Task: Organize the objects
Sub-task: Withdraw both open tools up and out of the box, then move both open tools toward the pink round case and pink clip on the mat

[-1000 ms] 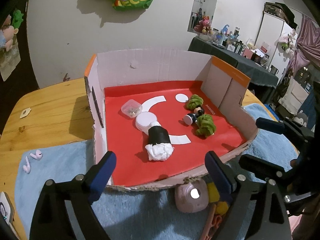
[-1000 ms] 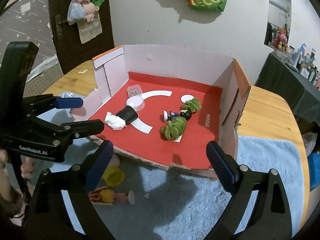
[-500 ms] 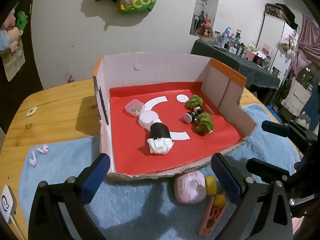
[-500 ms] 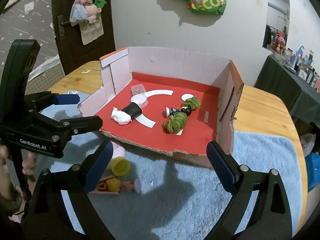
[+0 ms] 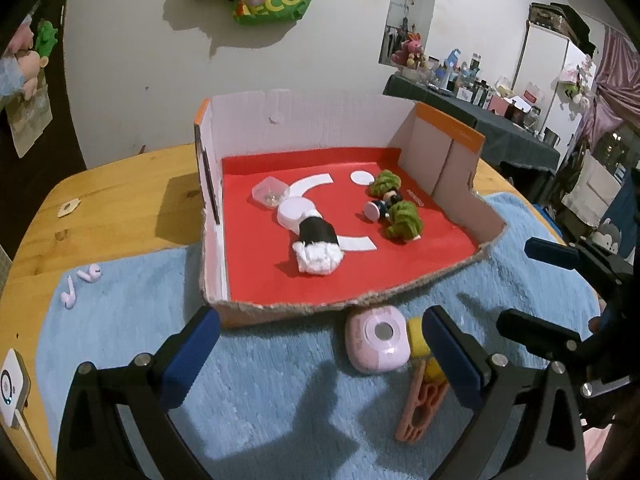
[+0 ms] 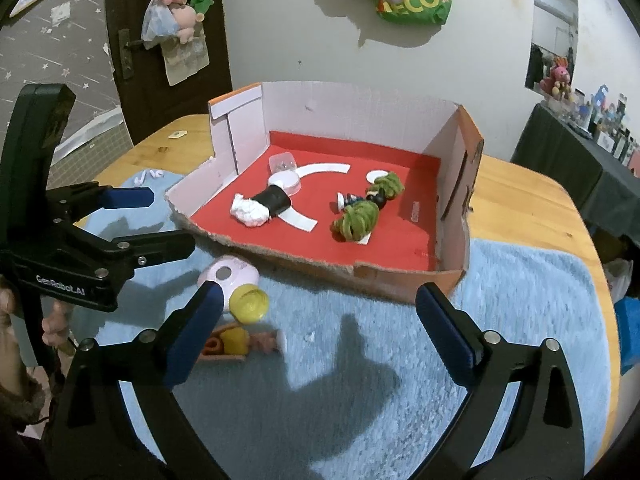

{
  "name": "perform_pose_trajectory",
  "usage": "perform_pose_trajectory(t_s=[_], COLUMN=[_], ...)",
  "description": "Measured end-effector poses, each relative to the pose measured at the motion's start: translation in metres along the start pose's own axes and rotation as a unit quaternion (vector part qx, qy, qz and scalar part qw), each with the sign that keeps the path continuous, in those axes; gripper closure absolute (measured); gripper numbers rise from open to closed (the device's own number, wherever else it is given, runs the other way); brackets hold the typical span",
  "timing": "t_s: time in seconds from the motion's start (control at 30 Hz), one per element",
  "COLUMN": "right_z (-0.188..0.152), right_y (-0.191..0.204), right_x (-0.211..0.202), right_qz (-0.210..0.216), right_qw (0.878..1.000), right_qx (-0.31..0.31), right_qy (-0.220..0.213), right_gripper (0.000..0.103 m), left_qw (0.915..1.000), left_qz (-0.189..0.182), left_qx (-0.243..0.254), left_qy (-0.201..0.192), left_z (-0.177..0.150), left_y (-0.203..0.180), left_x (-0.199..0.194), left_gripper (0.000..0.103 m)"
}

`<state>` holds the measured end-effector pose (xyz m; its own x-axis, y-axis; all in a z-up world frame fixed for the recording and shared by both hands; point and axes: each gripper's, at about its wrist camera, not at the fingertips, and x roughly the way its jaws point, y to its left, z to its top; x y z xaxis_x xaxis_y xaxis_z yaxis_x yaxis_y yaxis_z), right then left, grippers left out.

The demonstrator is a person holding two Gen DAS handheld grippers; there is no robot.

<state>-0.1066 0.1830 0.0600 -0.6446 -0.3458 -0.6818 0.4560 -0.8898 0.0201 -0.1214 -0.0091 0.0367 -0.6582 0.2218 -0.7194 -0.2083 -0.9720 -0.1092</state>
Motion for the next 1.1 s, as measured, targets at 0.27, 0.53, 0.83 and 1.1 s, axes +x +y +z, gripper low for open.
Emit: perform_pose_trajectory(t_s=[0.27, 0.53, 0.83, 1.1], right_z=[-0.014, -0.023, -0.028, -0.029], right_y=[-0.001, -0.003, -0.014, -0.019], right_x=[0.001, 0.005, 0.011, 0.013], right_qz=[0.002, -0.003, -0.015, -0.019], right_qw=[1.0, 1.0, 0.999, 0.999], right_qx=[0.005, 0.008, 0.019, 0.026], right_qy=[0.011, 0.022, 0.033, 0.037], right_gripper=[0.005, 0.005, 0.005, 0.005], left_qw=[0.9998, 0.9989, 0.997, 0.9953], left_qz=[-0.009, -0.026, -0.032, 0.0], left_qx=[0.011, 0.032, 0.064, 0.091], left_qy=[0.012, 0.021, 0.029, 0.035], left_z=[-0.019, -0.035, -0.053, -0.058], left_y=[-0.01, -0.025, -0.042, -0.055], left_x=[0.0, -0.002, 0.001, 0.016], left_gripper=[0.0, 0.0, 0.001, 0.002])
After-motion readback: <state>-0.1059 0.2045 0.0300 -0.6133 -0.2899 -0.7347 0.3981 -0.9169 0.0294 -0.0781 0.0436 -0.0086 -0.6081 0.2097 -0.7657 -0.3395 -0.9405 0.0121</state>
